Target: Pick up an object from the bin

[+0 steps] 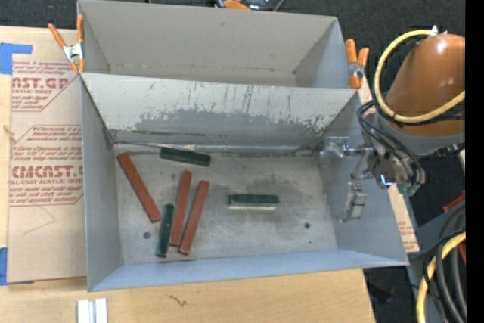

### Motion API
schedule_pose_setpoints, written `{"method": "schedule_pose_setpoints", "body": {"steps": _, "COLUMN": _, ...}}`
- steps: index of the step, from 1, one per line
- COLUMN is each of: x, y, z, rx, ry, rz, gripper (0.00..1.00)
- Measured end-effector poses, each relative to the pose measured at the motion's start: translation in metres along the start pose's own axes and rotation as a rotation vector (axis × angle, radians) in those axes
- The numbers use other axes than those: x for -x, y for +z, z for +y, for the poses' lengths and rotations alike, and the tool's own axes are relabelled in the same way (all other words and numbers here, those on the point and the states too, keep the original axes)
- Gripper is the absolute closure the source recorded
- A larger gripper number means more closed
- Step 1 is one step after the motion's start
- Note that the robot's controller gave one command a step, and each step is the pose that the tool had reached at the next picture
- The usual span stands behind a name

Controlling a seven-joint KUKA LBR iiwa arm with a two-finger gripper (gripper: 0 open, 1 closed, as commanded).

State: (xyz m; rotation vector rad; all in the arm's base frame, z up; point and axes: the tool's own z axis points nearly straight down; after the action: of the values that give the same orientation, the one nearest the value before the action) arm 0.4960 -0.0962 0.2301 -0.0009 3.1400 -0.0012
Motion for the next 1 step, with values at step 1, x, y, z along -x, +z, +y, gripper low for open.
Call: {"method": "schedule_pose_setpoints", "body": {"steps": 1, "x": 0.0220, "y": 0.1528, "z": 0.0222, "rx": 0.003, "ry": 0.021, "rz": 0.008, "gripper": 0.00}}
